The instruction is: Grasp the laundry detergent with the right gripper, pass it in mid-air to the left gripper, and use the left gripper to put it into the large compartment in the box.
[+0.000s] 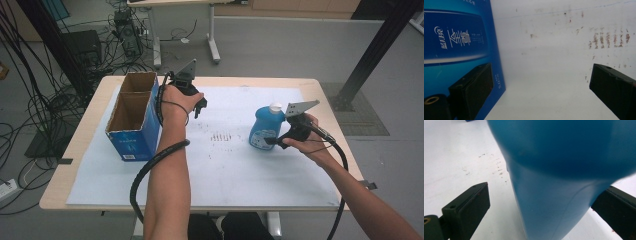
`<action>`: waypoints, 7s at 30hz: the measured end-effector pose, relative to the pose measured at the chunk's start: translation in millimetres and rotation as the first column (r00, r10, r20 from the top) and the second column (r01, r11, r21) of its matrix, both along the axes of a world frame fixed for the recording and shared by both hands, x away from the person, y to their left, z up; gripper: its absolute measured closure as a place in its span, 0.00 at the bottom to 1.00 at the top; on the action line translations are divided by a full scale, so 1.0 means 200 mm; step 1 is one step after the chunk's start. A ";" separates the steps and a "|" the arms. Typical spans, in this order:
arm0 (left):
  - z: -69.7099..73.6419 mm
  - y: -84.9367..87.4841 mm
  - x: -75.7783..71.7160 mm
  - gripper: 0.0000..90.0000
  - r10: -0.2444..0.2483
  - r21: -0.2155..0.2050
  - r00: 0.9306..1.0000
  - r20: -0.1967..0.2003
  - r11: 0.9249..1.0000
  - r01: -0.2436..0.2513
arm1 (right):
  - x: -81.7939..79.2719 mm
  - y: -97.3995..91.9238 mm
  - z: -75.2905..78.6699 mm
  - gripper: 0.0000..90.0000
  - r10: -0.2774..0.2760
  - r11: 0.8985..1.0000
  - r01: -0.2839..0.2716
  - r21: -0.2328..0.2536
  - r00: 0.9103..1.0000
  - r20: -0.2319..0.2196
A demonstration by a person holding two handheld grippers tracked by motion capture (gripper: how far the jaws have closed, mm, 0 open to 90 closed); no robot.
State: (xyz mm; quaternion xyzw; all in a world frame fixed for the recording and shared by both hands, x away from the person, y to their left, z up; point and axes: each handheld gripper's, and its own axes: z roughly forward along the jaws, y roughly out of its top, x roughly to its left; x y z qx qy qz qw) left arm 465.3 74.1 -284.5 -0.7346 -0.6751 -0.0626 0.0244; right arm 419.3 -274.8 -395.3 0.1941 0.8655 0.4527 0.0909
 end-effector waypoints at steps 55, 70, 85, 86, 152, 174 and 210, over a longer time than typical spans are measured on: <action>-0.01 0.01 0.00 0.06 -0.006 -0.004 1.000 -0.006 1.000 0.006 | 0.00 0.02 -0.03 0.05 -0.006 1.000 0.005 0.014 1.000 0.006; -0.01 0.02 -0.01 0.06 -0.007 -0.005 1.000 -0.008 1.000 0.007 | 0.00 0.03 -0.05 0.26 0.013 1.000 -0.013 0.002 1.000 0.021; 0.00 0.02 -0.01 0.06 0.000 -0.001 1.000 -0.004 1.000 0.000 | 0.02 0.01 -0.05 0.45 0.013 1.000 -0.013 0.009 0.999 0.029; 0.00 0.02 -0.01 0.06 -0.001 -0.002 1.000 -0.005 1.000 0.001 | 0.02 0.01 -0.05 0.45 0.014 1.000 -0.014 0.010 0.999 0.030; 0.03 0.01 -0.03 0.06 -0.006 -0.001 1.000 0.008 1.000 0.006 | 0.02 0.01 -0.05 0.47 0.029 1.000 -0.030 0.007 0.999 0.039; 0.03 0.02 -0.05 0.06 -0.002 -0.006 1.000 0.012 1.000 0.002 | 0.02 0.01 -0.05 0.47 0.029 1.000 -0.030 0.009 0.999 0.037; 0.05 0.02 -0.04 0.06 -0.003 -0.002 1.000 0.015 1.000 0.003 | 0.03 0.01 -0.06 0.48 0.034 0.999 -0.035 0.014 0.999 0.034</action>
